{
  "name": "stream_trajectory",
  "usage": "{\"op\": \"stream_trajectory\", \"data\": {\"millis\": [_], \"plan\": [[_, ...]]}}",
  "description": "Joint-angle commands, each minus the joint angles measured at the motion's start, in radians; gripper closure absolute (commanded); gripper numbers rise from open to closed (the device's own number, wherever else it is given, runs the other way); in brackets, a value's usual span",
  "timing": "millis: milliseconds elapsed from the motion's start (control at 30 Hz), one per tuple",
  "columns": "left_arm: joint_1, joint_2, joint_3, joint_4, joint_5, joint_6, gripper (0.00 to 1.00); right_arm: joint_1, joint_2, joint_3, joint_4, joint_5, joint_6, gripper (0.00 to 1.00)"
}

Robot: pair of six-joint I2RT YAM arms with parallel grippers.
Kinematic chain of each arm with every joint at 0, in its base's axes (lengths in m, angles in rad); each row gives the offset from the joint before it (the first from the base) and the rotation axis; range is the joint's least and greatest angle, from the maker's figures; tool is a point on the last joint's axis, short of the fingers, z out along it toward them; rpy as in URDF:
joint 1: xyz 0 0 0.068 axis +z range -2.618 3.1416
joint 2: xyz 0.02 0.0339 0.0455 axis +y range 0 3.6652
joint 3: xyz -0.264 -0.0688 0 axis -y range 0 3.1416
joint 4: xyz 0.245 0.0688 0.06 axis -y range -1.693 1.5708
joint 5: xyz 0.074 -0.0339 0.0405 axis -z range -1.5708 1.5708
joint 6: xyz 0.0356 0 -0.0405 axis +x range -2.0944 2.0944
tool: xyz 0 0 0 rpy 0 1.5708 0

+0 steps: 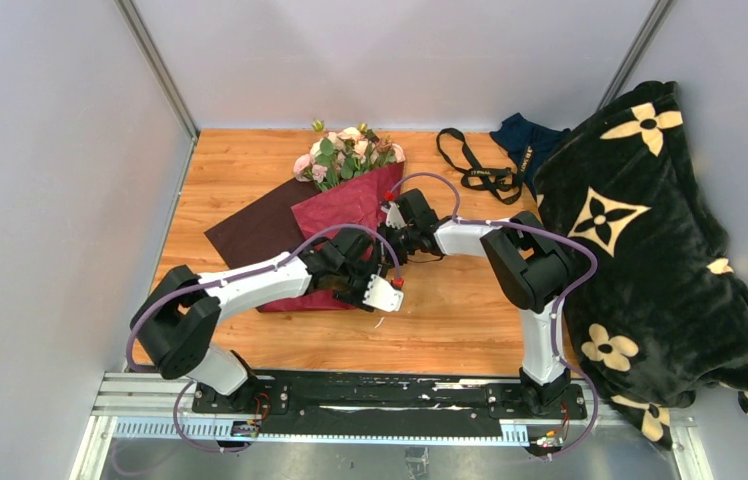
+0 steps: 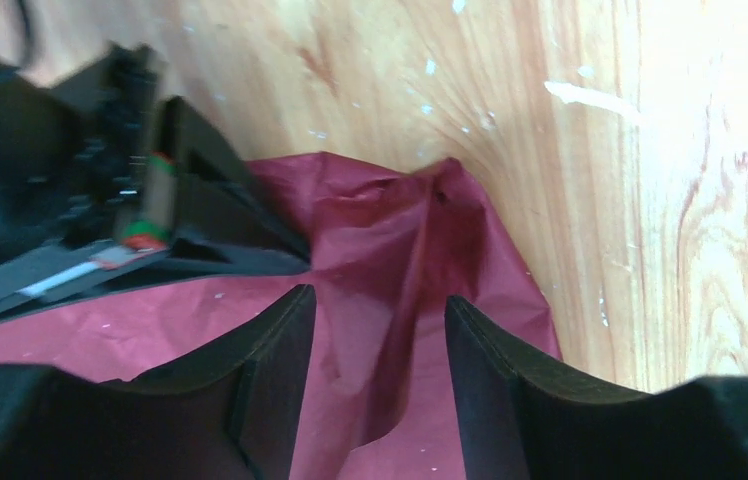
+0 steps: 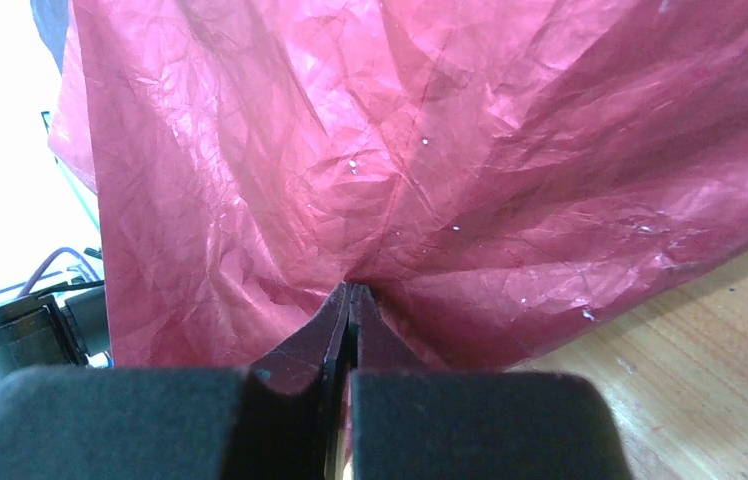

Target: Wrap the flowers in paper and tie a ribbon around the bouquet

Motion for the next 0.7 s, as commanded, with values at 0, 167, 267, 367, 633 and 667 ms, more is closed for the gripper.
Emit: {"op": "stream_trajectory", "data": {"millis": [0,167,267,367,633,667], "plan": [[-0.003,0.031,-0.031,0.001,-0.044,0.056,0.44,-0.019,-0.016,0.02,-0.017,-0.019,0.011,1.0],[-0.003,0.047,-0.033,0.017,-0.042,0.04,0.41,-0.021,-0.014,0.024,-0.025,-0.024,0.011,1.0],[-0.003,0.057,-0.035,0.062,-0.057,-0.007,0.65,-0.022,-0.021,0.016,-0.02,-0.026,0.011,1.0],[-0.003,0.043,-0.064,0.08,-0.05,0.003,0.98,-0.033,-0.061,0.008,-0.029,-0.018,-0.002,1.0],[-0.003,0.007,-0.162,0.122,-0.073,0.063,1.0,-0.17,-0.254,-0.039,-0.179,0.103,-0.068,0.55],[-0.003,0.005,-0.166,0.129,-0.07,0.061,1.0,-0.194,-0.247,-0.057,-0.161,0.087,-0.05,0.5]]}}
